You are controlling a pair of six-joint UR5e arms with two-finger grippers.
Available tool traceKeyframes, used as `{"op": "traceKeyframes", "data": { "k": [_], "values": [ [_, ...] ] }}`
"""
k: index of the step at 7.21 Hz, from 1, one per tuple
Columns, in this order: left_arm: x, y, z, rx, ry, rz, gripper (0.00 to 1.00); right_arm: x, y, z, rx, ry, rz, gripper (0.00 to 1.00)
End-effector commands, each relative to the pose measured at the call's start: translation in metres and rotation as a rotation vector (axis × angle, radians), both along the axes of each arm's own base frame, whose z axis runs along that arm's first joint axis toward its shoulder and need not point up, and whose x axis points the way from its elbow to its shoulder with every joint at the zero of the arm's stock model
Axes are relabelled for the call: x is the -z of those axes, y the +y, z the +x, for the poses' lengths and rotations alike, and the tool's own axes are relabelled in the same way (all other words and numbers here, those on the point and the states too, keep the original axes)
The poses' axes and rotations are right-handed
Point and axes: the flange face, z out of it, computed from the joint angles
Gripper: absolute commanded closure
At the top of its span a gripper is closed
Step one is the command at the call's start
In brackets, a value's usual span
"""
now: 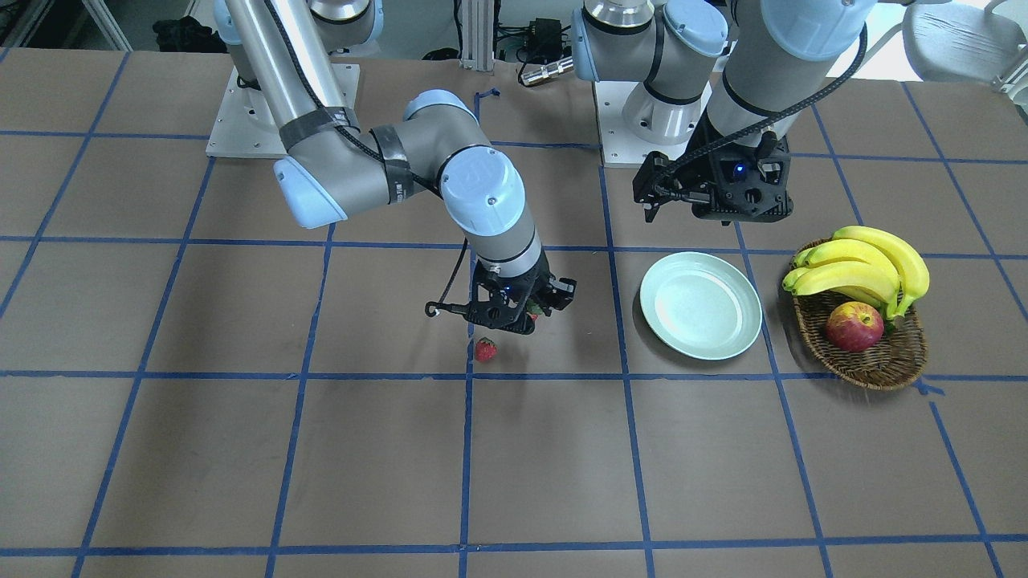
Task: Collect all strawberries into plate
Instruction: 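Carry the strawberry toward the plate and lower it beside the others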
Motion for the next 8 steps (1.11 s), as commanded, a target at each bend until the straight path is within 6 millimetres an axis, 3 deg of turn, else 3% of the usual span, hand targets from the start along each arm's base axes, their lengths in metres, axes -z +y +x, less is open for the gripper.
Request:
{"op": "traceKeyframes", "data": {
  "k": [1, 4, 6, 7, 8],
  "values": [
    [0.0, 0.0, 0.0, 0.0, 0.002, 0.001, 0.0, 0.03, 0.0, 0.03, -0.01, -0.018, 0.001, 0.88],
    [0.0, 0.0, 0.0, 0.0, 0.002, 0.001, 0.0, 0.055, 0.003, 0.038, -0.023, -0.003, 0.027, 0.86],
    [0.0, 0.0, 0.0, 0.0, 0.002, 0.001, 0.0, 0.055, 0.003, 0.036, -0.022, 0.013, 0.019, 0.25],
    [0.0, 0.0, 0.0, 0.001, 0.002, 0.001, 0.0, 0.051, 0.002, 0.036, -0.023, 0.013, 0.009, 0.05],
    [0.002, 0.0, 0.0, 0.003, 0.002, 0.005, 0.0, 0.04, 0.002, 0.035, -0.027, 0.011, 0.0, 0.0]
  ]
}}
